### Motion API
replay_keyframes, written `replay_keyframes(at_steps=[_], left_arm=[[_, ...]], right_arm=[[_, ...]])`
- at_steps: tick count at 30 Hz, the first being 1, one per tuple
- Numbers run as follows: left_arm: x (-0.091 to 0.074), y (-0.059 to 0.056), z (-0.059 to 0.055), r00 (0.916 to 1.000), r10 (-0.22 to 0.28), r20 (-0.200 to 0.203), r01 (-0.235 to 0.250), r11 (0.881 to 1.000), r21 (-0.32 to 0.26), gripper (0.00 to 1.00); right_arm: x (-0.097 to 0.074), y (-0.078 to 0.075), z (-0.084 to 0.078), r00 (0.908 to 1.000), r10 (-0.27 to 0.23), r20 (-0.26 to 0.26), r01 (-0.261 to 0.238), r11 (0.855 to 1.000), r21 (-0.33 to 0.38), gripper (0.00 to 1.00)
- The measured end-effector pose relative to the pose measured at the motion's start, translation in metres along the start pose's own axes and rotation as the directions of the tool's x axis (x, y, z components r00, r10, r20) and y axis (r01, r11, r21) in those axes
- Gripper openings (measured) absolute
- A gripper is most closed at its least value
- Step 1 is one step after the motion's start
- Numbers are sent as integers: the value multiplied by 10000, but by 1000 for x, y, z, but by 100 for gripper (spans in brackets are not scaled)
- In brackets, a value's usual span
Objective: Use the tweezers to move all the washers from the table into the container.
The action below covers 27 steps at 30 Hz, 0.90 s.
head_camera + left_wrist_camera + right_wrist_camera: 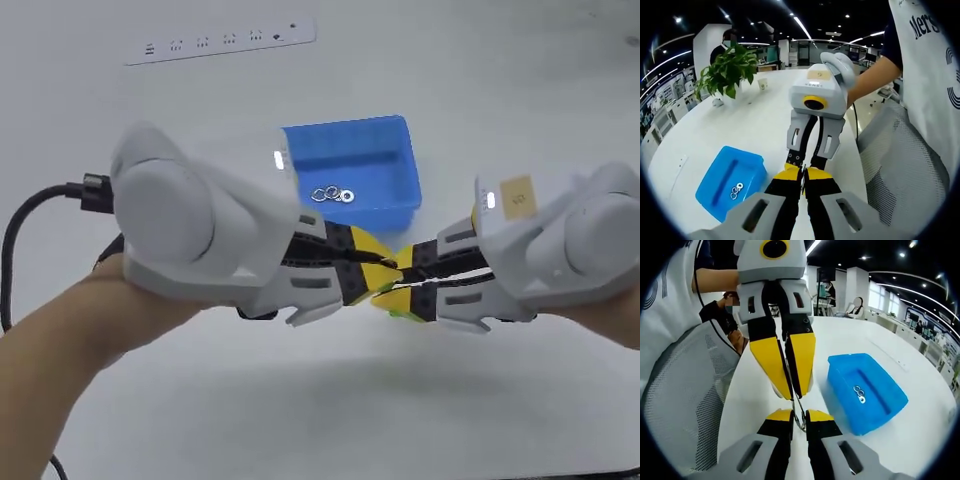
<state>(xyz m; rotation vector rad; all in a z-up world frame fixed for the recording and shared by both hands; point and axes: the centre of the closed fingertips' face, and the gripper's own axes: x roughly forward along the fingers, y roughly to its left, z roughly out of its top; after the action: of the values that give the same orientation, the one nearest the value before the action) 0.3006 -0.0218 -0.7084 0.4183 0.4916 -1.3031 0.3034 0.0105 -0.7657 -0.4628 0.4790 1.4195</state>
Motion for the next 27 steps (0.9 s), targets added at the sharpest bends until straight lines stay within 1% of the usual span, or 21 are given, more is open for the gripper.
replay_keyframes(at_steps=[6,7,12,15,23,27], left_arm=[[-13,7,7,9995,303,-33,-302,9994,170,6],[-15,8,8,9995,315,-19,-315,9994,167,6],[-27,16,15,9976,683,147,-686,9973,244,6],[-30,18,17,9967,791,177,-796,9964,293,6],[-37,20,21,9949,976,265,-987,9941,438,6],[-41,26,23,9944,1008,327,-1022,9936,472,6]], right_arm=[[0,-6,17,9996,-102,257,108,9997,-217,11],[0,-7,19,9995,-121,290,128,9996,-254,11],[-1,-13,35,9986,-244,475,269,9983,-526,11],[-1,-14,39,9981,-252,555,282,9982,-538,11],[-2,-15,49,9983,-286,512,328,9960,-836,11],[-1,-20,54,9984,-307,485,354,9945,-990,11]])
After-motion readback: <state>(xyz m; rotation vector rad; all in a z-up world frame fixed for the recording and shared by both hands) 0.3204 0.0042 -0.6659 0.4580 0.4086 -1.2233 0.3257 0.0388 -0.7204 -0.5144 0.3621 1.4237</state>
